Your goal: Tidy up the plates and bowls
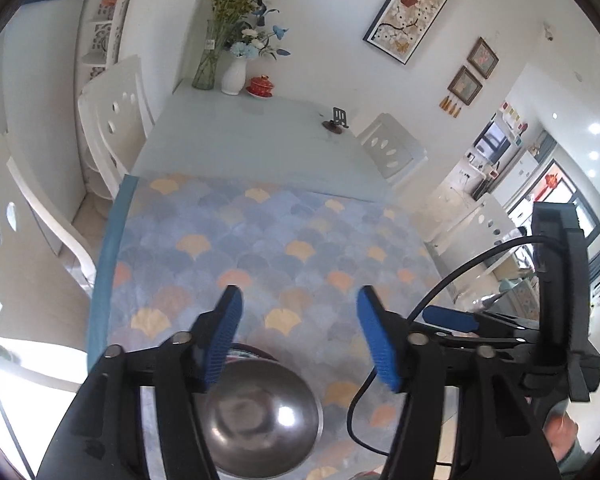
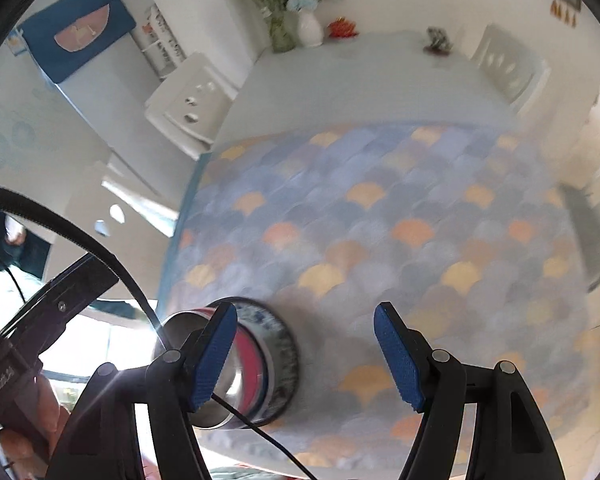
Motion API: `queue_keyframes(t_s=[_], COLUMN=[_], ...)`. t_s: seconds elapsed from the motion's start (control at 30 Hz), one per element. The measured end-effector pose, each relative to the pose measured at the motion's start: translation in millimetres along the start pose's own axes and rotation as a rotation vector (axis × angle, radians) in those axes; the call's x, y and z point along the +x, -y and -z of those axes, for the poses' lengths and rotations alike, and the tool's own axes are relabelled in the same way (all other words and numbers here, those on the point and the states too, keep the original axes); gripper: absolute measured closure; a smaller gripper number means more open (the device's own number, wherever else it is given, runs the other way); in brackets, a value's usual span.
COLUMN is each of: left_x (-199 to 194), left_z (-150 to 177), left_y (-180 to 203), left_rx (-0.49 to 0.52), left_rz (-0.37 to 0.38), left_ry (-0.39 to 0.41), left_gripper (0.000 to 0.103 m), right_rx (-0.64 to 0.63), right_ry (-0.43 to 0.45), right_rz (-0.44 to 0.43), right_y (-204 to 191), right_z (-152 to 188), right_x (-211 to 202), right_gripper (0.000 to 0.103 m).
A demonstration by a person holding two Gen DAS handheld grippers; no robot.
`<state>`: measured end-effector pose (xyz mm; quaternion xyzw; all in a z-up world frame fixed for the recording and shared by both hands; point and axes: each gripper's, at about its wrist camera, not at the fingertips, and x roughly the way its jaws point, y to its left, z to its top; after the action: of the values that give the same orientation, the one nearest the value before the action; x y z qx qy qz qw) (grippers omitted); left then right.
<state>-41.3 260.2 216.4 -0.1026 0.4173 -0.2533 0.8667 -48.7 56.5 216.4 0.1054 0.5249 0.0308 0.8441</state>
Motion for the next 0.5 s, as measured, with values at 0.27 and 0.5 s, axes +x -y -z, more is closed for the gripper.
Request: queue_keyframes(t_s=[0.27, 0.5], left_x=[-19.2, -27.4], left_z=[-0.8, -6.0], left_y=[20.3, 26.3], left_rx=[0.087, 0.083], left_rz=[-0.094, -0.060], left_ry=[0.092, 0.137], left_gripper=[0.031, 0.026], right_rx=[-0.001, -0.006], right_ry=[0.063, 0.080], right_rz=[0.065, 0.076], right_y=[7.9, 5.6], right_z=[-7.8, -10.7], right_x=[-27.9, -35.3], right_gripper=[0.034, 0.033])
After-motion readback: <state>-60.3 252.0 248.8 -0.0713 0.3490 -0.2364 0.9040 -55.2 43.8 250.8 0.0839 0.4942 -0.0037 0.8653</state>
